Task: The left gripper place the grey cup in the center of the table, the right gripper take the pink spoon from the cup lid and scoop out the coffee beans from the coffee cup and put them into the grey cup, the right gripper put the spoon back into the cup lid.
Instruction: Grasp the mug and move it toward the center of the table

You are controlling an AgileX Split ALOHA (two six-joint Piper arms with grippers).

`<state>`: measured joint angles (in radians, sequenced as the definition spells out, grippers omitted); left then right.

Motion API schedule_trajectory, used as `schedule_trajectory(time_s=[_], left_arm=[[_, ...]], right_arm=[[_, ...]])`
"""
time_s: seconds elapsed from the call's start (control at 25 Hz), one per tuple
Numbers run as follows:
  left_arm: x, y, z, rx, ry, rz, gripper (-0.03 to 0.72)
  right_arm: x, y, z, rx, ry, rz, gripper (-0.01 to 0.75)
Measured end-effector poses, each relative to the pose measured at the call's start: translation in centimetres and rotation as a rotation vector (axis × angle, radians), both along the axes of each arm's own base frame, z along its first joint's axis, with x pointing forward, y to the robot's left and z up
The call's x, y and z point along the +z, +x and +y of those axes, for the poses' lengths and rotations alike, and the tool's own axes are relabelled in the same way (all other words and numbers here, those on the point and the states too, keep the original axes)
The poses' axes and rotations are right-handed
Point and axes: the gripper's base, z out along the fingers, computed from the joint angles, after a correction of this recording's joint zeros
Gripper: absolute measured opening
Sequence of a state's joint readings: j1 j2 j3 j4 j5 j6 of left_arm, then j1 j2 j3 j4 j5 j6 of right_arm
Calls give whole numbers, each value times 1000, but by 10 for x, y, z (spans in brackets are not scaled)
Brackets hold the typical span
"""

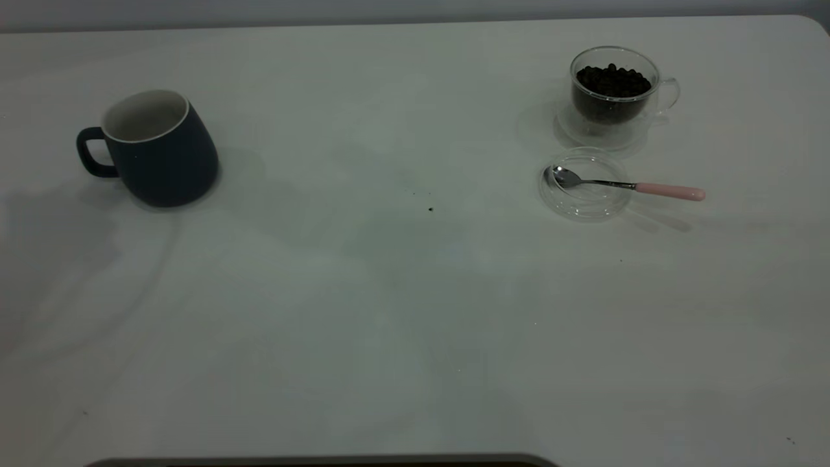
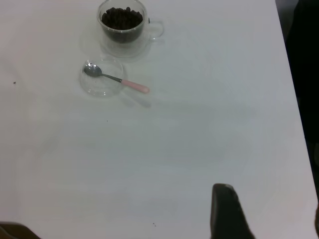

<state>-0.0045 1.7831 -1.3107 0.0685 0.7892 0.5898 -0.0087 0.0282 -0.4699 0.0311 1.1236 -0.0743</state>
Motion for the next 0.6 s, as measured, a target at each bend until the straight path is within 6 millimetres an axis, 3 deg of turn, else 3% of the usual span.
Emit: schedule_trajectory(time_s=[0.24, 0.6], left_arm=[[-48, 43, -1, -173, 39, 87, 569], [-111, 65, -12, -448, 133, 167, 569]], right_arm=[[0, 0, 0, 0, 0, 0, 450], [0, 0, 0, 0, 0, 0, 450]])
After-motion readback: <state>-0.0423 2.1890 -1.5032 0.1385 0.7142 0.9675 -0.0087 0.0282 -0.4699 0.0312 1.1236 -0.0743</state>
